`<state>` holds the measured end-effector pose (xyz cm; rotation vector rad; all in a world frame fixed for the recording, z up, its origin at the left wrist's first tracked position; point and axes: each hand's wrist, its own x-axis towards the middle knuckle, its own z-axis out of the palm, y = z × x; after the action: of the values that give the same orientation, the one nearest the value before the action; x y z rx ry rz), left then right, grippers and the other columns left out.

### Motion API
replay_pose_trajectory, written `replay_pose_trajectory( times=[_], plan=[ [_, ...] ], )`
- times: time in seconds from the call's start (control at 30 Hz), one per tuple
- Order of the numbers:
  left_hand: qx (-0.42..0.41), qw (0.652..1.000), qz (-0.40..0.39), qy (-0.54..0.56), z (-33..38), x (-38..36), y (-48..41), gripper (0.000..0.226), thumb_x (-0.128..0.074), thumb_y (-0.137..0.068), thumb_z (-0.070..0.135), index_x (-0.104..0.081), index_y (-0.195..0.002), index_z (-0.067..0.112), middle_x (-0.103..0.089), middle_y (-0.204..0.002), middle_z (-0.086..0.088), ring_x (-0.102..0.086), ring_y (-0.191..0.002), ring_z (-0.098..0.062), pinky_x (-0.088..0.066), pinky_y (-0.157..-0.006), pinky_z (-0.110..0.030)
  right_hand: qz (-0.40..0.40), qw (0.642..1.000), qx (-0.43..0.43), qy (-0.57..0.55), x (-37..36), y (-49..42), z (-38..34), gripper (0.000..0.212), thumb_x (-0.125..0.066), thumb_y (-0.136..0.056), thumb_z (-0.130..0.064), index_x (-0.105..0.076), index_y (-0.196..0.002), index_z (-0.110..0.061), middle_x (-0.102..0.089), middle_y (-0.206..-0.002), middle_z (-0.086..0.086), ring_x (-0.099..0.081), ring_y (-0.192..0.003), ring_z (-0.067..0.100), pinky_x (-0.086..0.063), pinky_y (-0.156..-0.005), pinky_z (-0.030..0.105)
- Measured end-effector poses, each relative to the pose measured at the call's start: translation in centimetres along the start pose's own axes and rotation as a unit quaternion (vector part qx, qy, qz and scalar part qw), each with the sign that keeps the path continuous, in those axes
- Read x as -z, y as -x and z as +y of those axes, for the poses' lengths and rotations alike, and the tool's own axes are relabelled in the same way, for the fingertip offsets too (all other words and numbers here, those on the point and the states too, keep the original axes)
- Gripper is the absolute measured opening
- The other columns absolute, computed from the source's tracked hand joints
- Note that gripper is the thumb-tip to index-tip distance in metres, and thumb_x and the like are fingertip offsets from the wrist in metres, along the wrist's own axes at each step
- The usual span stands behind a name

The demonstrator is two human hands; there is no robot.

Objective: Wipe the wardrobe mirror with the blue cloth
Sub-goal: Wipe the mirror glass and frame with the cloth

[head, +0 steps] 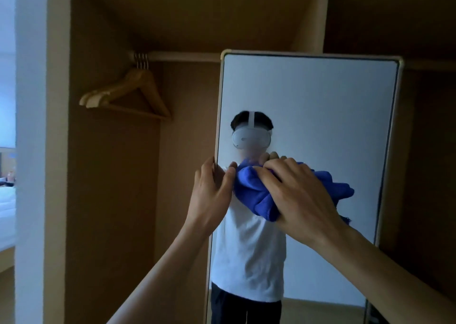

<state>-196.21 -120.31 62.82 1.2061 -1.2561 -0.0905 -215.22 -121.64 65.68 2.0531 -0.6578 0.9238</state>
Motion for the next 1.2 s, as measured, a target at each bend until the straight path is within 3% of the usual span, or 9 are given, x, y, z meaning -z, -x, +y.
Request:
replay_pose_trajectory(
  times=[0.1,0.23,0.43,0.6,0.7,0.83,1.0,1.13,1.2],
  plan=[
    [-0.018,1.0,-0.006,0.012,1.6,0.7,-1.9,0.053,-0.049,-0.102,0.054,-0.052,-0.136,0.014,-0.055,-0.105,0.009,-0.053,-0.105,-0.016,-0.045,-0.083,-0.032,0.014,0.999,-0.001,0.029,1.2,-2.8,0.8,0.049,-0.055,-0.077,-0.022,-0.059,-0.125,-0.016,-0.059,-0.111,0.004,-0.054,-0.094,0.027,-0.042,-0.078,0.039],
    [-0.045,0.999,-0.01,0.026,3.7,1.5,-4.5,0.062,-0.041,-0.096,0.065,-0.056,-0.125,0.012,-0.063,-0.097,0.001,-0.058,-0.096,-0.026,-0.046,-0.073,-0.037,0.024,0.998,-0.007,0.06,2.9,-6.6,1.5,0.052,-0.053,-0.077,-0.025,-0.058,-0.128,-0.016,-0.059,-0.109,0.008,-0.055,-0.091,0.03,-0.043,-0.078,0.043],
    [-0.053,0.997,-0.026,0.052,7.5,2.8,-7.0,0.061,-0.032,-0.094,0.066,-0.055,-0.131,0.023,-0.064,-0.122,-0.003,-0.059,-0.118,-0.026,-0.048,-0.104,-0.052,0.04,0.994,-0.022,0.096,4.7,-11.1,2.5,0.059,-0.069,-0.076,-0.035,-0.055,-0.13,-0.016,-0.059,-0.111,0.01,-0.055,-0.094,0.03,-0.044,-0.078,0.043],
    [-0.057,0.995,-0.034,0.075,9.6,3.7,-8.6,0.031,-0.029,-0.109,0.049,-0.051,-0.119,0.03,-0.06,-0.115,0.006,-0.059,-0.106,-0.012,-0.045,-0.093,-0.034,0.066,0.992,-0.025,0.107,5.6,-14.1,3.4,0.062,-0.073,-0.076,-0.031,-0.053,-0.132,-0.014,-0.058,-0.112,0.012,-0.056,-0.098,0.033,-0.044,-0.08,0.046],
    [-0.059,0.994,-0.035,0.088,10.2,4.1,-9.0,0.034,-0.026,-0.111,0.048,-0.052,-0.123,0.028,-0.055,-0.099,0.017,-0.055,-0.093,-0.001,-0.04,-0.084,-0.028,0.082,0.989,-0.025,0.117,6.0,-15.8,4.1,0.065,-0.073,-0.076,-0.028,-0.051,-0.136,-0.014,-0.057,-0.116,0.014,-0.054,-0.104,0.034,-0.044,-0.086,0.048],
    [-0.042,0.996,-0.033,0.074,9.7,3.9,-9.2,0.051,-0.024,-0.109,0.053,-0.059,-0.116,0.018,-0.064,-0.104,0.003,-0.061,-0.094,-0.011,-0.046,-0.078,-0.031,0.107,0.985,-0.032,0.134,6.3,-18.1,4.8,0.064,-0.066,-0.079,-0.027,-0.048,-0.139,-0.018,-0.055,-0.117,0.014,-0.051,-0.102,0.034,-0.043,-0.084,0.047],
    [-0.043,0.996,-0.019,0.073,9.0,3.4,-9.2,0.048,-0.027,-0.107,0.055,-0.061,-0.114,0.021,-0.066,-0.103,0.001,-0.063,-0.096,-0.014,-0.046,-0.076,-0.027,0.123,0.982,-0.033,0.143,6.1,-19.9,5.4,0.06,-0.065,-0.076,-0.019,-0.051,-0.135,-0.018,-0.055,-0.114,0.012,-0.051,-0.098,0.034,-0.04,-0.08,0.046],
    [-0.039,0.997,-0.003,0.065,9.0,3.4,-8.8,0.055,-0.026,-0.106,0.058,-0.064,-0.102,0.019,-0.068,-0.095,-0.003,-0.066,-0.092,-0.021,-0.048,-0.075,-0.034,0.115,0.985,-0.028,0.129,5.7,-19.9,5.0,0.054,-0.066,-0.077,-0.02,-0.055,-0.129,-0.019,-0.056,-0.11,0.008,-0.051,-0.097,0.032,-0.04,-0.079,0.046],
    [-0.015,0.995,-0.004,0.099,8.8,3.4,-8.6,0.063,-0.026,-0.099,0.069,-0.066,-0.087,0.022,-0.071,-0.088,-0.006,-0.07,-0.091,-0.03,-0.057,-0.083,-0.048,0.107,0.987,-0.024,0.117,5.5,-19.4,4.6,0.053,-0.068,-0.076,-0.022,-0.056,-0.127,-0.018,-0.057,-0.11,0.008,-0.052,-0.098,0.033,-0.042,-0.08,0.047]
  ],
)
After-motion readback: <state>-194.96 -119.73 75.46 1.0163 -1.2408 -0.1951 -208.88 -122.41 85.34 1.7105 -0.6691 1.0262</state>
